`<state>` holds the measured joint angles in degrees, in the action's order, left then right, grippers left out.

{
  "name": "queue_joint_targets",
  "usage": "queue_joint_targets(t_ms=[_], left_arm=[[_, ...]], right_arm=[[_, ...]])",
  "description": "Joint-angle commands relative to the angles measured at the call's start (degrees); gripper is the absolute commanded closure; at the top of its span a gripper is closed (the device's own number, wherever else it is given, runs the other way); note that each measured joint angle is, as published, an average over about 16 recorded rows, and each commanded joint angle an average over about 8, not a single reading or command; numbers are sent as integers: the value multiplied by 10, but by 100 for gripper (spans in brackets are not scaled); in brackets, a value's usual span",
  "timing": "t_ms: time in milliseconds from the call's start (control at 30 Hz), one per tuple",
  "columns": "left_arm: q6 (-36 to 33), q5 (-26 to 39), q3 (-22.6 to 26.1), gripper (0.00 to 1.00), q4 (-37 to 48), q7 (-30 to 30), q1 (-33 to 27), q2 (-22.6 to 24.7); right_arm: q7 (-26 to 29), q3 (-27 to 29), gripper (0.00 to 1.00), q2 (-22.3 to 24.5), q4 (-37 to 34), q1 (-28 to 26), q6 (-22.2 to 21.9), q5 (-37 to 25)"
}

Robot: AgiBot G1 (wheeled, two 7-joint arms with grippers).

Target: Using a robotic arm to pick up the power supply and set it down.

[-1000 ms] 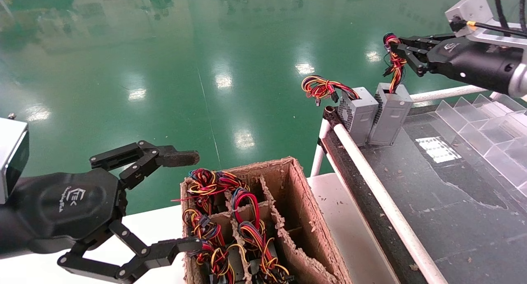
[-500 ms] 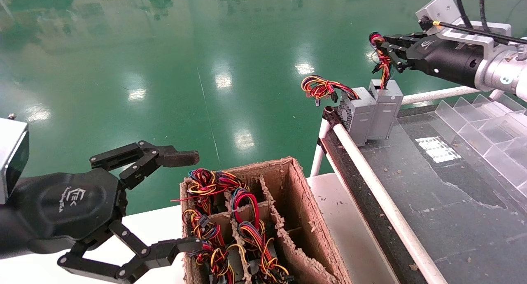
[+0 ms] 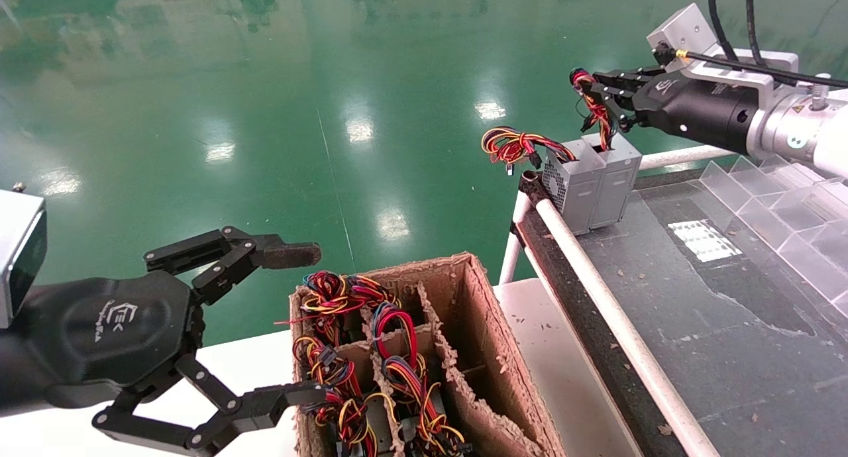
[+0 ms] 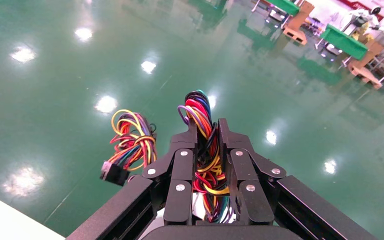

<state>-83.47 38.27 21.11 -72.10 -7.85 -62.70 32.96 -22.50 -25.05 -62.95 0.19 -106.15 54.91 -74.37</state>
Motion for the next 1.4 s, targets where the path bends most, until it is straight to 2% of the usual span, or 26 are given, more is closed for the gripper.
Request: queue_joint_targets(t_ms=[33, 567, 967, 1133, 1400], left_arm=[[0, 0, 0, 0, 0, 0, 0, 0], [0, 0, 0, 0, 0, 0, 0, 0], [0, 0, 0, 0, 0, 0, 0, 0], [0, 0, 0, 0, 0, 0, 0, 0], [0, 0, 0, 0, 0, 0, 0, 0]], right_arm=[[1, 0, 0, 0, -2, 1, 3, 0], [7, 3, 0, 10, -2, 1, 36, 4], [30, 34, 0, 37, 1, 0, 101, 50], [43, 39, 0, 49, 31, 18, 116, 65], [82, 46, 0, 80, 126, 76, 142, 100]])
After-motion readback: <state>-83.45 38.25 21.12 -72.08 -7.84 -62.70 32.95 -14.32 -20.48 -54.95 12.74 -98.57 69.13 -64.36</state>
